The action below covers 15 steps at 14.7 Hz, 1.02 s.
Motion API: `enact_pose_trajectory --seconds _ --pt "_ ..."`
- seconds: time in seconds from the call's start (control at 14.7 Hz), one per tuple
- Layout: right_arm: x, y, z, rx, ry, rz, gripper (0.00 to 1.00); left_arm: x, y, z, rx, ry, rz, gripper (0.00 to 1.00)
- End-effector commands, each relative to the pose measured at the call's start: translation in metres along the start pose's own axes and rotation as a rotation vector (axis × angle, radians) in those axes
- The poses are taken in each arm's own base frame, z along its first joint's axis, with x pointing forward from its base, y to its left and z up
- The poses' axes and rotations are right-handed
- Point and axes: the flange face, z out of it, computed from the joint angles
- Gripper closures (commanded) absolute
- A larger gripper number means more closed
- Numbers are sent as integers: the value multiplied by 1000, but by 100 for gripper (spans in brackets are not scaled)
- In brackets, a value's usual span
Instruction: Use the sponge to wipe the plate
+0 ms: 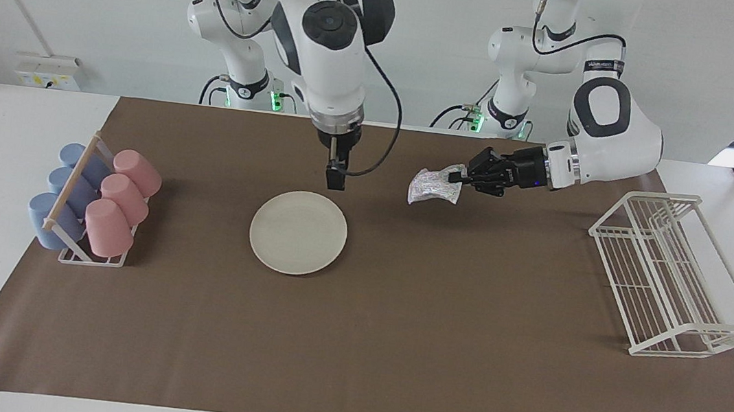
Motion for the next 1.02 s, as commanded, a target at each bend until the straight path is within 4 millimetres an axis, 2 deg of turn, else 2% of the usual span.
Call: enact_pose_trajectory --seconds 0.0,0.2,0.34,0.48,0.61,0.81,0.95 --pt "67 -7 13 -45 1 -61 0 7 27 -27 116 -1 -39 100" --pt "171 -32 20 -61 -22 -174 0 11 52 -47 288 17 -87 100" --pt "228 -43 16 -46 -47 -279 0 10 66 -59 401 1 -108 100" --pt "287 -49 7 -5 -64 -405 0 8 70 -74 521 -9 -113 100" --pt "316 -45 -8 30 -62 -569 0 5 74 -86 650 -21 -105 100" --pt "355 -26 -40 92 -36 -819 0 4 80 -104 869 -36 -103 100" --pt "353 -17 -51 102 -22 -1018 0 0 78 -121 1004 -55 -109 100"
